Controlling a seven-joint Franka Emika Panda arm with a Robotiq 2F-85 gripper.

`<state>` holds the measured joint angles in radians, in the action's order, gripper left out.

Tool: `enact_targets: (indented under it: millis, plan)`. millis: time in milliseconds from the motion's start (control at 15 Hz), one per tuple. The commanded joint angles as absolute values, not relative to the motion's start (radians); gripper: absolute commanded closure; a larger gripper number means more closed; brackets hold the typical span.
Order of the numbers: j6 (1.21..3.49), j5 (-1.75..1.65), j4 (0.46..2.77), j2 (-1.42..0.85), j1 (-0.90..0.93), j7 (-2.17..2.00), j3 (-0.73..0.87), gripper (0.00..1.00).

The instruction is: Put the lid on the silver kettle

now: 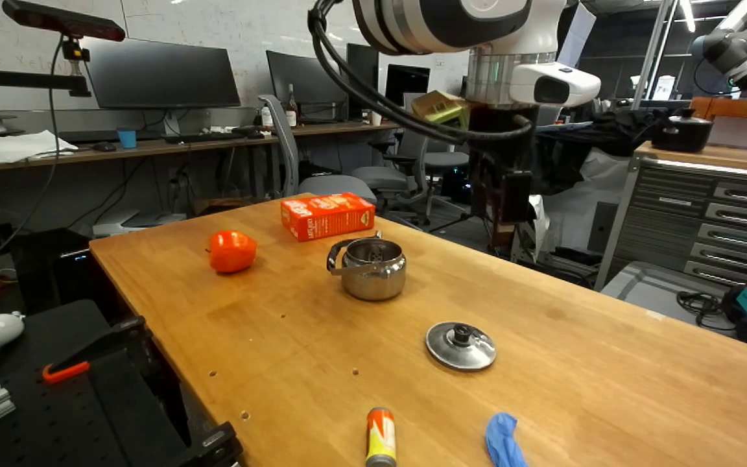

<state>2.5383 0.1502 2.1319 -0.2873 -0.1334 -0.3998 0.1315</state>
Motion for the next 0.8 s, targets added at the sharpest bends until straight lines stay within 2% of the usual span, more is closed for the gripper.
enact_targets:
  millis: [0,733]
  plan:
    - [2.564,0.164,2.125,-0.321,-0.129,-0.364,0.138,0.00]
    - [2.542,0.158,2.075,-0.448,-0.132,-0.376,0.158,0.00]
